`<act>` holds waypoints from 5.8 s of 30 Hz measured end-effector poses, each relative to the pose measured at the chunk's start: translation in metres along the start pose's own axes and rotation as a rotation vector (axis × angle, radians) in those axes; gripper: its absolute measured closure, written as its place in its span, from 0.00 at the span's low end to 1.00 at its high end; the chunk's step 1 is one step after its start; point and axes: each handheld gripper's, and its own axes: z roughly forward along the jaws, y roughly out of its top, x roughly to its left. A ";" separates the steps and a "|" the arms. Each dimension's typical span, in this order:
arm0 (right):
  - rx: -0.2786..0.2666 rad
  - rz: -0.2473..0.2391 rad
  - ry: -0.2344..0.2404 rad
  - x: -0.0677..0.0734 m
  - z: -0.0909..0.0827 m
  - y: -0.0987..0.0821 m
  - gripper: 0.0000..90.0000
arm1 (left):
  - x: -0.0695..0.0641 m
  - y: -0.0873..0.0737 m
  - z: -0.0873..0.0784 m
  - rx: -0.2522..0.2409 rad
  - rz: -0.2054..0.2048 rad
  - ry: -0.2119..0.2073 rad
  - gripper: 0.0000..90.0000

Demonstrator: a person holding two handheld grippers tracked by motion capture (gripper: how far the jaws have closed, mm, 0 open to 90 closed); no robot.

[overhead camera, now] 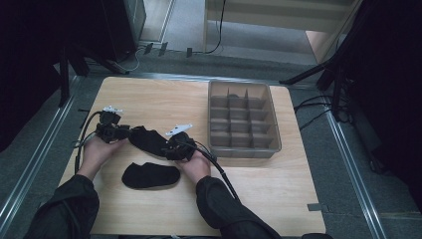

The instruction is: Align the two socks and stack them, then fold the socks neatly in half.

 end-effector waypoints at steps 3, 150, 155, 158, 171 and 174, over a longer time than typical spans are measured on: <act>0.000 -0.020 -0.016 0.002 0.001 0.000 0.65 | -0.002 -0.001 0.007 0.024 0.028 0.015 0.58; 0.094 -0.163 0.175 0.023 -0.060 -0.028 0.78 | -0.067 -0.093 -0.083 0.111 -0.051 -0.047 0.77; 0.051 -0.146 0.188 0.022 -0.069 -0.022 0.79 | -0.065 -0.091 -0.091 0.067 -0.056 -0.044 0.75; 0.036 -0.152 0.191 0.023 -0.075 -0.018 0.88 | -0.066 -0.089 -0.094 0.041 -0.054 -0.045 0.76; 0.054 -0.119 0.184 0.028 -0.067 -0.030 0.97 | -0.073 -0.092 -0.074 0.113 -0.030 -0.095 0.82; 0.082 -0.118 0.184 0.029 -0.060 -0.037 0.95 | -0.072 -0.095 -0.066 0.157 -0.015 -0.092 0.82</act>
